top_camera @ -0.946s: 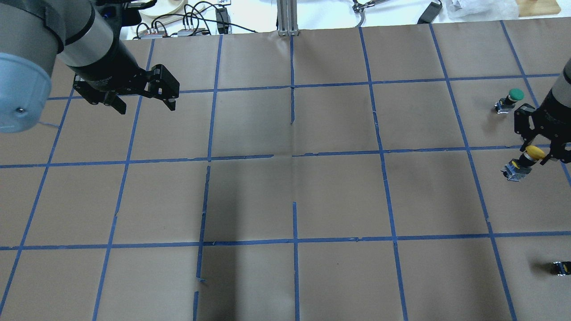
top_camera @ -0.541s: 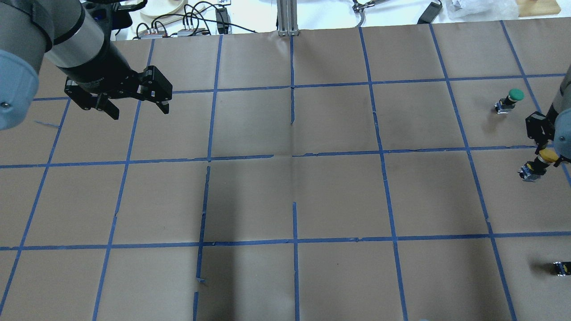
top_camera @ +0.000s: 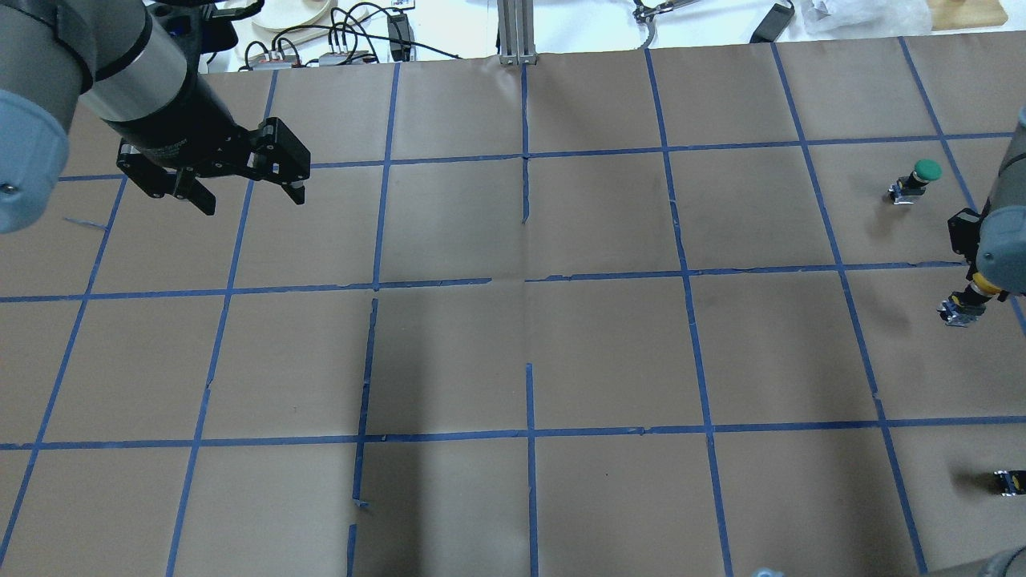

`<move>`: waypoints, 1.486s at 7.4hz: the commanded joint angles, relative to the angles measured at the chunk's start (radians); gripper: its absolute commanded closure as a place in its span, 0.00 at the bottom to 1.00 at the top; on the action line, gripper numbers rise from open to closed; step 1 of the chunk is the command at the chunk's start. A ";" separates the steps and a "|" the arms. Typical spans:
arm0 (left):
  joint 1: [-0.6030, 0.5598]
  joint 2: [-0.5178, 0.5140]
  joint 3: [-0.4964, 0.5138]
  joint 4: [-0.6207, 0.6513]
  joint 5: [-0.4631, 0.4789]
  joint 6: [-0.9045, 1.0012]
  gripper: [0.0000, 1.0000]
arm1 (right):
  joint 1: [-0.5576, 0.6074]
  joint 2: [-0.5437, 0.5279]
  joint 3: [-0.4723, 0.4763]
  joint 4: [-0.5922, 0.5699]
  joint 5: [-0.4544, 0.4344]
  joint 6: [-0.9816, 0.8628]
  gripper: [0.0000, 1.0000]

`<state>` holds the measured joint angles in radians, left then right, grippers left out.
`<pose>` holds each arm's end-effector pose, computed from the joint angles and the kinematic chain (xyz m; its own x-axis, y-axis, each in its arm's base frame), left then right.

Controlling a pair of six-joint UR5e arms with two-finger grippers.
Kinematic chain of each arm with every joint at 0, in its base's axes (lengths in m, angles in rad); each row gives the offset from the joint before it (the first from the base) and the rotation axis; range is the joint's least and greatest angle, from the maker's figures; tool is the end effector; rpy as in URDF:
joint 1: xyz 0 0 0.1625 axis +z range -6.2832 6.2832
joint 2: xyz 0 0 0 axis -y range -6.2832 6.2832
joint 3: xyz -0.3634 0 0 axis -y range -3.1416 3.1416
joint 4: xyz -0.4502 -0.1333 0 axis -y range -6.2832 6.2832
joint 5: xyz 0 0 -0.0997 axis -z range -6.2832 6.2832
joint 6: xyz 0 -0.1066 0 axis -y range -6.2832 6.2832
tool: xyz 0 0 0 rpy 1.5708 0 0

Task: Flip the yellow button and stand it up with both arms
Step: 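Carry the yellow button with the right gripper and lower it upright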

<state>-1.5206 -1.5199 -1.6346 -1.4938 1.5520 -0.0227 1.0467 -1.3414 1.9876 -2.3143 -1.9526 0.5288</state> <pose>-0.1081 -0.5441 0.4196 -0.9972 -0.0716 0.0202 -0.0727 0.9953 -0.0636 -0.1947 -0.5238 0.1565 -0.4268 0.8627 0.2712 0.8262 0.4939 -0.2710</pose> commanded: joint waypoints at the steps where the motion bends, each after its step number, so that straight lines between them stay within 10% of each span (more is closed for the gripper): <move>1: 0.000 0.000 -0.001 0.007 -0.001 0.001 0.00 | 0.000 0.077 0.000 -0.146 -0.040 -0.012 0.87; 11: 0.000 0.001 0.002 0.009 -0.001 0.007 0.00 | 0.000 0.096 0.031 -0.143 -0.062 -0.010 0.65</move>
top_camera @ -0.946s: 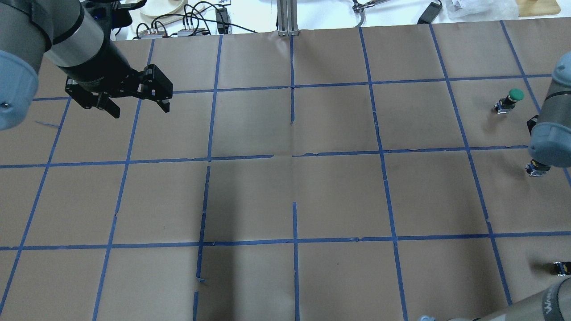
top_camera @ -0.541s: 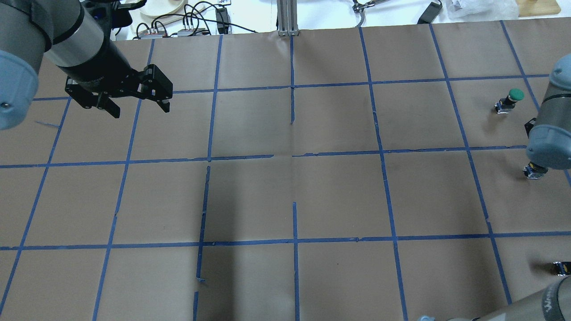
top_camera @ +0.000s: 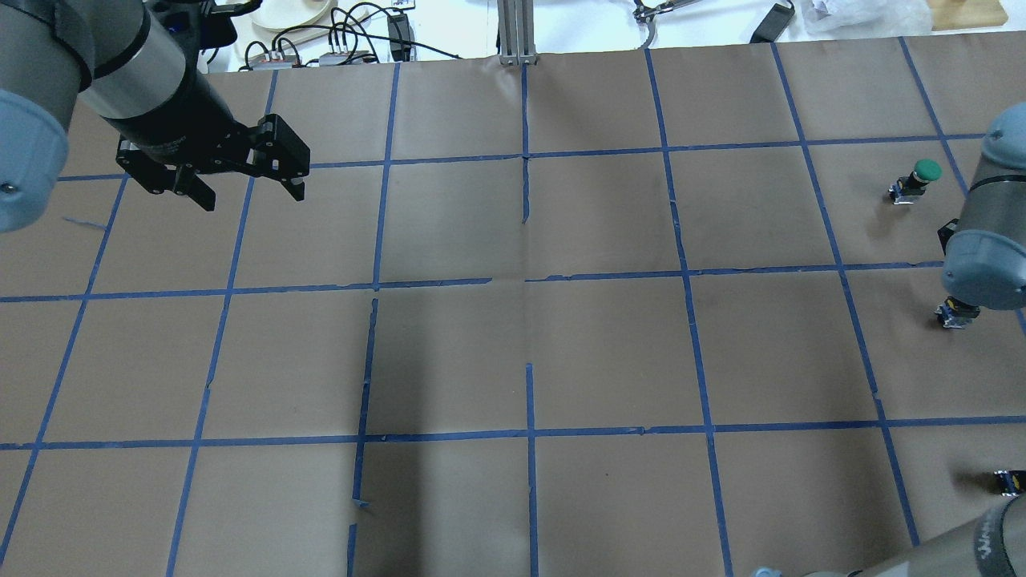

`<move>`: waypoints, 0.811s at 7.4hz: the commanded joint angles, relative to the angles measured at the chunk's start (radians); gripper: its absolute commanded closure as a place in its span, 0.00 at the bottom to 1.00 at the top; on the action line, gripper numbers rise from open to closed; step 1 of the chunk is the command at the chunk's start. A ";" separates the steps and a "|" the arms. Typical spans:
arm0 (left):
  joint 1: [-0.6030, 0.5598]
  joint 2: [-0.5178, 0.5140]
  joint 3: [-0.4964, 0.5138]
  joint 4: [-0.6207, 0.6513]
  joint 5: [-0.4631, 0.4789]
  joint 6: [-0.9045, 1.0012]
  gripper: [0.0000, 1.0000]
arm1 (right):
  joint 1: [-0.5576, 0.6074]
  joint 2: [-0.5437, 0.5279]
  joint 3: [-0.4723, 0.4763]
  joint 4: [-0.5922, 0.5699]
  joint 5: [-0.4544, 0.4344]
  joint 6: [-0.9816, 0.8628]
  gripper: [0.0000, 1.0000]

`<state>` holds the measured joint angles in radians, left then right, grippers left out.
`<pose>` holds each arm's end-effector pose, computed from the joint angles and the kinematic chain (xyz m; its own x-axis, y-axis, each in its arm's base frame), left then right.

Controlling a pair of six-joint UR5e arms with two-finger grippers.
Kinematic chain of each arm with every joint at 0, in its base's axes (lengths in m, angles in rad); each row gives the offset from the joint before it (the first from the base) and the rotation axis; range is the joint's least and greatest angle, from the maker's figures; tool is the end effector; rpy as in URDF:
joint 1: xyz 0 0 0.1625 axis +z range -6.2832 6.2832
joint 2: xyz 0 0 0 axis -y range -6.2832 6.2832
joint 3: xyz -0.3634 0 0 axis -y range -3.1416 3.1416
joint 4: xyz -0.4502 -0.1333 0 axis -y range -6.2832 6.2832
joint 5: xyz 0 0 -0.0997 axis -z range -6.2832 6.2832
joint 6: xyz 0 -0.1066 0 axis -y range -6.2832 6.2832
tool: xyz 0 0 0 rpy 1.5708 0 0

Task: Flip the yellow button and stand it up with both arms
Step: 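Carry the yellow button with the right gripper and lower it upright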

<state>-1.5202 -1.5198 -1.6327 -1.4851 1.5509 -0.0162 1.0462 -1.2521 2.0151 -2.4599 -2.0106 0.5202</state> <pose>-0.1080 -0.5452 0.4217 -0.9976 -0.0652 0.0210 -0.0666 0.9950 -0.0744 -0.1995 -0.5203 0.1133 -0.4093 0.8603 0.3040 0.8071 0.4968 -0.3191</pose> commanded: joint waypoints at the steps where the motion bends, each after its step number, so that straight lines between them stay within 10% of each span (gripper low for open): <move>1: 0.002 0.004 0.002 0.000 0.000 0.001 0.00 | 0.000 0.005 0.017 -0.001 -0.002 -0.002 0.62; 4: -0.002 0.004 0.001 0.008 0.000 0.002 0.00 | 0.000 -0.006 0.025 -0.001 0.001 -0.003 0.02; 6: -0.002 0.006 0.001 0.008 0.000 0.002 0.00 | 0.002 -0.036 0.027 0.005 0.007 -0.008 0.00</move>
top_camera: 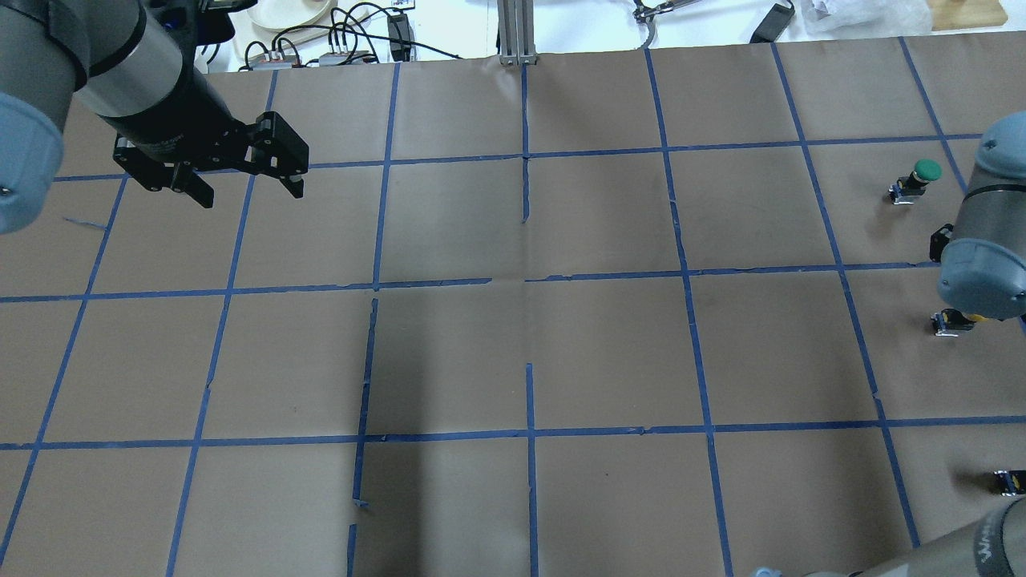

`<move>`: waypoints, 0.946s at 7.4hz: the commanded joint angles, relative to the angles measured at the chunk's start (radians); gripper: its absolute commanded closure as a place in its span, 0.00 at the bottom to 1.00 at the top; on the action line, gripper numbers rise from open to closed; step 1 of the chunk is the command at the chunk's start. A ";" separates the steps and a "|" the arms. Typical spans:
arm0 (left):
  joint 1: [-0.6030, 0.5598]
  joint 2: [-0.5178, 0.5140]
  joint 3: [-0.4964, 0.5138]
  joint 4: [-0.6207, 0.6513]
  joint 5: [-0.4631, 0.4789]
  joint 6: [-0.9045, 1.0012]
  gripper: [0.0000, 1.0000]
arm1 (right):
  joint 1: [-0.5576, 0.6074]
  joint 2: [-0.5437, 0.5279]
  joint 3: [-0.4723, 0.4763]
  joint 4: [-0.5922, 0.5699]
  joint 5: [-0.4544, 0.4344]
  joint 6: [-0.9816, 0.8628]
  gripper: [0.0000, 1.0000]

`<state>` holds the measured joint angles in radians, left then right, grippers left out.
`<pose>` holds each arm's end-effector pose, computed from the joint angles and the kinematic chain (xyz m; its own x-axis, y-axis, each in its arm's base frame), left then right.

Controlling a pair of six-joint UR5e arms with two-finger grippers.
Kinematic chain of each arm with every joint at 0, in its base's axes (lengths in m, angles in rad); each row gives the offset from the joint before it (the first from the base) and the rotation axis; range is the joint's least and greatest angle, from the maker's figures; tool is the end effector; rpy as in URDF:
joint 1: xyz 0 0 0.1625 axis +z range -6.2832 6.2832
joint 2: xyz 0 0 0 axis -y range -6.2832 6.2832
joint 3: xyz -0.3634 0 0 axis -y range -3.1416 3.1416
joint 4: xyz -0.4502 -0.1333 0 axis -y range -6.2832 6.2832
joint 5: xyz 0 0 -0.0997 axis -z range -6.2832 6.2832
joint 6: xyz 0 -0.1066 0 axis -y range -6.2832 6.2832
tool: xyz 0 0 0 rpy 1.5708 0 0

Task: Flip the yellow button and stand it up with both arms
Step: 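Open the right gripper and lift it off the standing button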

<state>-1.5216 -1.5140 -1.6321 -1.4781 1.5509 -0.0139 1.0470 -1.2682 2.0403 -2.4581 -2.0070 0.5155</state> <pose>-0.1088 -0.5443 0.4259 -0.9979 -0.0612 0.0210 -0.0629 0.9942 -0.0878 -0.1942 -0.5126 0.1108 -0.4168 0.8551 0.3085 0.8072 0.5042 -0.3069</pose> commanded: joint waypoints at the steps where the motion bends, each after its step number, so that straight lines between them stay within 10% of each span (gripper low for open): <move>1: 0.000 0.001 0.000 0.001 0.000 0.000 0.00 | 0.004 -0.052 0.003 0.017 0.010 -0.043 0.00; 7: -0.002 0.001 -0.002 0.001 0.000 0.002 0.00 | 0.101 -0.342 -0.230 0.724 0.384 -0.289 0.00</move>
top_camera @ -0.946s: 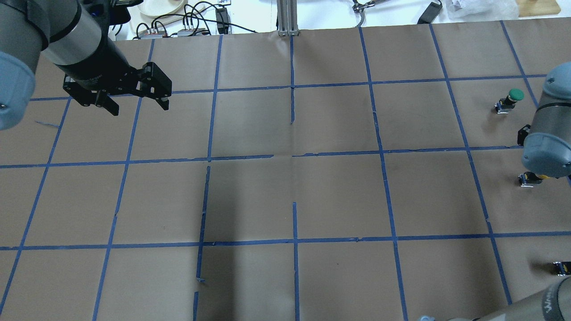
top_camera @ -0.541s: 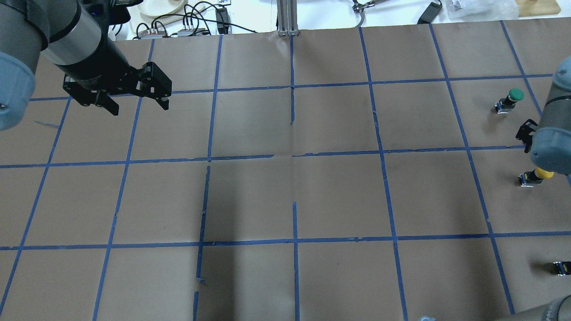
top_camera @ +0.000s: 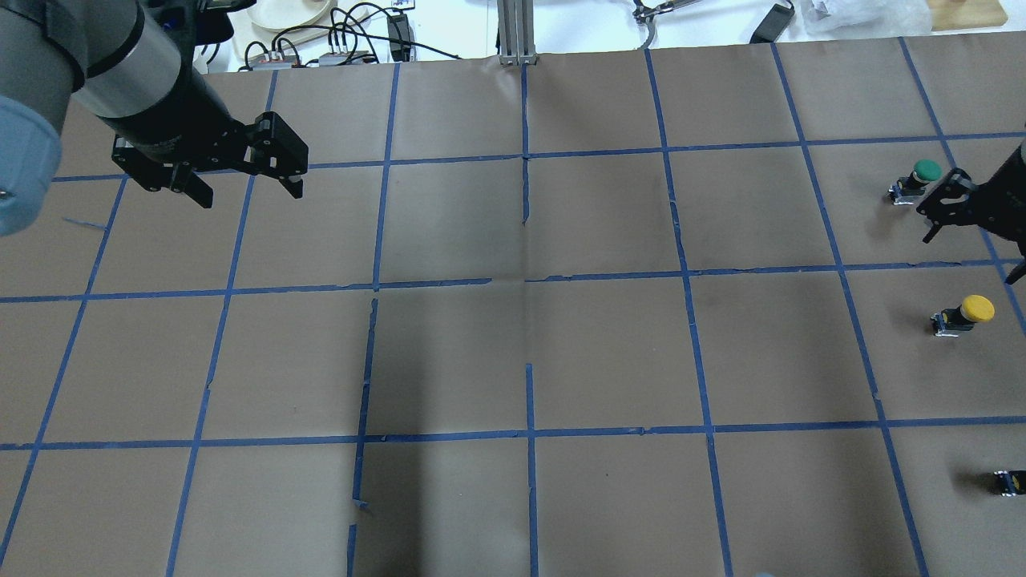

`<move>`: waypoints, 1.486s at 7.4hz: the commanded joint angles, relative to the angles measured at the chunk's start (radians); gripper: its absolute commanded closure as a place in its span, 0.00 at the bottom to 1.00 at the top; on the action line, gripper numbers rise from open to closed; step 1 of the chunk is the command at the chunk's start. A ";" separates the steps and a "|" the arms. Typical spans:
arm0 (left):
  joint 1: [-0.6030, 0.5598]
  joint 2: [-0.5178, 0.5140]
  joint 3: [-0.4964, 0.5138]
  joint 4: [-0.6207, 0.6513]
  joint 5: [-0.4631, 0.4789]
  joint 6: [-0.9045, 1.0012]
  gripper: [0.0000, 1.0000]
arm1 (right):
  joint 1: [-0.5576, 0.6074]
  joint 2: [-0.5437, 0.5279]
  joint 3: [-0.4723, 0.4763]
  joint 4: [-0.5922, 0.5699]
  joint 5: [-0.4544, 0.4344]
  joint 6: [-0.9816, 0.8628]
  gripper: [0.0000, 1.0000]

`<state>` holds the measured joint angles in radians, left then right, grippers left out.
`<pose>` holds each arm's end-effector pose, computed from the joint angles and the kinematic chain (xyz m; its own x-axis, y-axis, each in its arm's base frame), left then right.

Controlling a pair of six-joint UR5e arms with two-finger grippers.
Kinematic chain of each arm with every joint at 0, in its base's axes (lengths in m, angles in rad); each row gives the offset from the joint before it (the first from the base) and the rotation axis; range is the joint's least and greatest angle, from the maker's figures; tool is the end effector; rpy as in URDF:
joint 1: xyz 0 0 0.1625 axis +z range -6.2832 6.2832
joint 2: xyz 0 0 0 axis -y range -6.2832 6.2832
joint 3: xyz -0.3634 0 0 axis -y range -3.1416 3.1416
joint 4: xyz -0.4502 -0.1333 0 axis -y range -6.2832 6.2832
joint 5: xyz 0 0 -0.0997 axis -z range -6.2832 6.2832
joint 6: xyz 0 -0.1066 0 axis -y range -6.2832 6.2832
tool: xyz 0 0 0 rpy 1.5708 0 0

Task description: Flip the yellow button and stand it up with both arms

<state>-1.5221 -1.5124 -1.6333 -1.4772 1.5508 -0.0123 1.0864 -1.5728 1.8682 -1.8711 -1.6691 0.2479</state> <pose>-0.1091 -0.5438 0.4262 -0.9980 -0.0591 0.0210 -0.0608 0.9942 -0.0891 -0.1382 -0.5264 0.2892 -0.7393 0.6668 0.0939 0.6675 0.7441 -0.0288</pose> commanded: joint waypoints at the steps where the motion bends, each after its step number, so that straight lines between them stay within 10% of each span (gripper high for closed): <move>1: -0.001 0.000 0.001 0.000 0.000 0.000 0.00 | 0.142 -0.055 -0.110 0.249 0.051 -0.022 0.00; 3: -0.001 0.000 0.000 0.000 0.000 0.000 0.00 | 0.316 -0.097 -0.197 0.477 0.071 -0.019 0.00; 11: -0.004 -0.003 0.001 0.002 -0.001 -0.003 0.00 | 0.451 -0.219 -0.147 0.468 0.147 -0.223 0.00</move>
<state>-1.5259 -1.5137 -1.6327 -1.4769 1.5501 -0.0155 1.5438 -1.7920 1.7207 -1.4012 -1.5202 0.0483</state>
